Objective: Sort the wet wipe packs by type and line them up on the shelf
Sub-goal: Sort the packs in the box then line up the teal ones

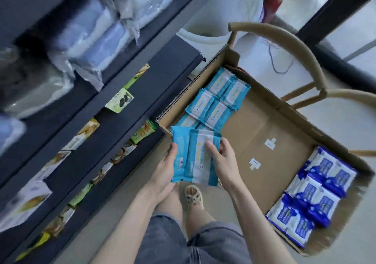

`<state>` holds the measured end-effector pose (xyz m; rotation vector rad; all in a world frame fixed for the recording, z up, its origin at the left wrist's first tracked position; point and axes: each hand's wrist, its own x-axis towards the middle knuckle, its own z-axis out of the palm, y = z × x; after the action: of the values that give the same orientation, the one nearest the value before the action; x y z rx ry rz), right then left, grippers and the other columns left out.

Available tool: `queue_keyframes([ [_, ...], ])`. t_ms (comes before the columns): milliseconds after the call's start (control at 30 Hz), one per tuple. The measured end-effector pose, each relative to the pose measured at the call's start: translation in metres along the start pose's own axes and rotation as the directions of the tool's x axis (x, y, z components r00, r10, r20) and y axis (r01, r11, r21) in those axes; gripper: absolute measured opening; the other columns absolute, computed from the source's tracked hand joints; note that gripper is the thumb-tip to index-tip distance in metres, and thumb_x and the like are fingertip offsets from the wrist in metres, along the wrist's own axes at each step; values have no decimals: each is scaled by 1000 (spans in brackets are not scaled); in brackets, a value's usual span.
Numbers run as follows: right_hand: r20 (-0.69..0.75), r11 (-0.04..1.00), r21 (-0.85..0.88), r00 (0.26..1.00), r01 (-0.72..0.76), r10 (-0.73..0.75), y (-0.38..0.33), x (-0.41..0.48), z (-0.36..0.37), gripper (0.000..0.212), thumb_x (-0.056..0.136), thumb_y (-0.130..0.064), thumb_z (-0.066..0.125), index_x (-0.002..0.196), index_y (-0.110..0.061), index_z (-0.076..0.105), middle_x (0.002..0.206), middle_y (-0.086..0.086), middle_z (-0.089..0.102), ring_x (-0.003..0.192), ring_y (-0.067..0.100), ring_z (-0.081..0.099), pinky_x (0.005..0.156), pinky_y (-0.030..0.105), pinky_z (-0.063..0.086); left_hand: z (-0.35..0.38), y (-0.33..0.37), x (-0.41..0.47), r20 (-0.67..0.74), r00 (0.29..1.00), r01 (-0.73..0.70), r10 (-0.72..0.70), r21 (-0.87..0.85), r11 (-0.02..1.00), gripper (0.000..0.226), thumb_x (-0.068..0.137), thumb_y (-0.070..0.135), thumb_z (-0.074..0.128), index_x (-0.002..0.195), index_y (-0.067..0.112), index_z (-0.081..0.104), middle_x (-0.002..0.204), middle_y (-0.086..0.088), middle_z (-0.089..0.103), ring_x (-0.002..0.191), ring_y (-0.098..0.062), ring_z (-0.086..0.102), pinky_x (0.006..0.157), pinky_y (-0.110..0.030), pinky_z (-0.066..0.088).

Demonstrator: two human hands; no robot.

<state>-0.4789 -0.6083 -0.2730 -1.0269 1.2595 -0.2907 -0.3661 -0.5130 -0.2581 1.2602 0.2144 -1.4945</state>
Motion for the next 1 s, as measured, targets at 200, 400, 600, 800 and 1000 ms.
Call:
queue_keyframes([
  [200, 227, 990, -81, 969, 115, -94, -12, -72, 16, 28, 94, -25, 57, 103, 0, 48, 108, 25, 62, 86, 29, 63, 80, 54, 52, -11, -33, -92, -135, 972, -203, 192, -69, 977, 46, 88, 44, 46, 129, 25, 54, 122, -2, 65, 112, -17, 61, 98, -38, 46],
  [400, 511, 959, -67, 835, 276, -205, -44, -136, 65, 27, 93, -25, 61, 95, 1, 52, 87, 12, 62, 78, 22, 59, 68, 35, 49, -41, -28, -188, -413, 769, -538, 488, -7, 843, 39, 68, 24, 73, 100, 4, 64, 91, -1, 72, 86, -13, 65, 70, -18, 51],
  [600, 709, 922, 48, 637, 383, -301, -87, -195, 140, 14, 91, -13, 60, 98, -1, 60, 87, 6, 70, 77, 18, 66, 68, 31, 55, -92, -6, -281, -654, 447, -598, 610, 289, 748, 77, 52, 42, 90, 108, 11, 47, 86, 7, 72, 77, -6, 69, 72, -26, 51],
  [800, 789, 886, 113, 502, 450, -355, -108, -252, 226, 10, 92, -16, 59, 99, -9, 58, 83, -4, 71, 76, 11, 68, 61, 22, 52, -153, 16, -358, -665, 180, -566, 725, 532, 629, 37, 86, 32, 64, 115, 23, 43, 98, 19, 60, 75, 19, 57, 63, -2, 43],
  [1000, 774, 872, 174, 484, 457, -408, -109, -302, 317, 12, 93, -16, 58, 102, -9, 56, 89, -4, 71, 79, 10, 70, 60, 21, 52, -245, 42, -422, -648, 113, -625, 753, 543, 561, 21, 94, 16, 55, 113, 25, 51, 109, 12, 63, 95, 1, 61, 76, -18, 48],
])
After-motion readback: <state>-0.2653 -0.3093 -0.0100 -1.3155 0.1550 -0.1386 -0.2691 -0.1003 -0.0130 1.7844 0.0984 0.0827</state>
